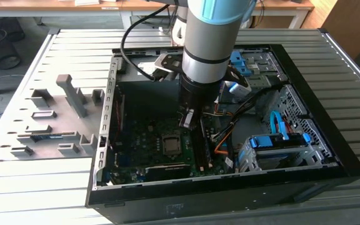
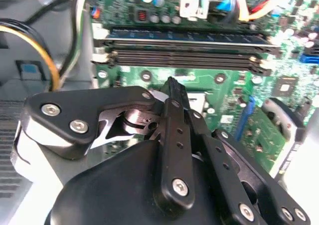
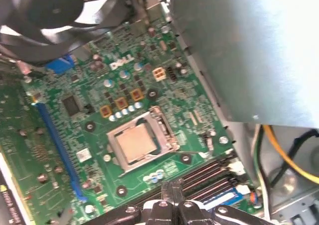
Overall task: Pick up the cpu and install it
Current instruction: 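Install the first cpu locking lever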
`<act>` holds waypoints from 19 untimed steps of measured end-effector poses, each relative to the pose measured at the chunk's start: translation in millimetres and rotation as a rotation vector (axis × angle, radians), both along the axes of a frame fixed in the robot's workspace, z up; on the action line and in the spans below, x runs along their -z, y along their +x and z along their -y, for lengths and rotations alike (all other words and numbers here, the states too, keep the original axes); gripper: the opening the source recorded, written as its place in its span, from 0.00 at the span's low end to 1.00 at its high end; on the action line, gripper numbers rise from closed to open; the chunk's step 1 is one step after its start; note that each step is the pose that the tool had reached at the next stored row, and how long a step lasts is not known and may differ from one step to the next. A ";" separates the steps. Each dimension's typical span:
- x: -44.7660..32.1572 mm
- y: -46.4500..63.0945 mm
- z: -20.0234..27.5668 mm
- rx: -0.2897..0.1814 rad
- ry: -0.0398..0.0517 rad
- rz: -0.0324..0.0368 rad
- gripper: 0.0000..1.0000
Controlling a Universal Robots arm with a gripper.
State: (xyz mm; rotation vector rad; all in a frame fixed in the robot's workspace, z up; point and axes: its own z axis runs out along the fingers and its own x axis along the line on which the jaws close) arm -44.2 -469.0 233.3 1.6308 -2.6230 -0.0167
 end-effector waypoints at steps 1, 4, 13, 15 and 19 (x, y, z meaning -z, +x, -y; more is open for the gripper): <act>0.0 0.5 -3.1 0.000 0.0001 0.0000 0.10; -0.1 1.4 -12.1 0.000 -0.0001 0.0000 0.10; -1.3 1.8 -33.6 0.000 -0.0001 0.0000 0.10; -1.3 1.8 -38.1 0.000 0.0000 0.0000 0.10; -1.3 1.3 -44.2 0.000 0.0000 0.0000 0.10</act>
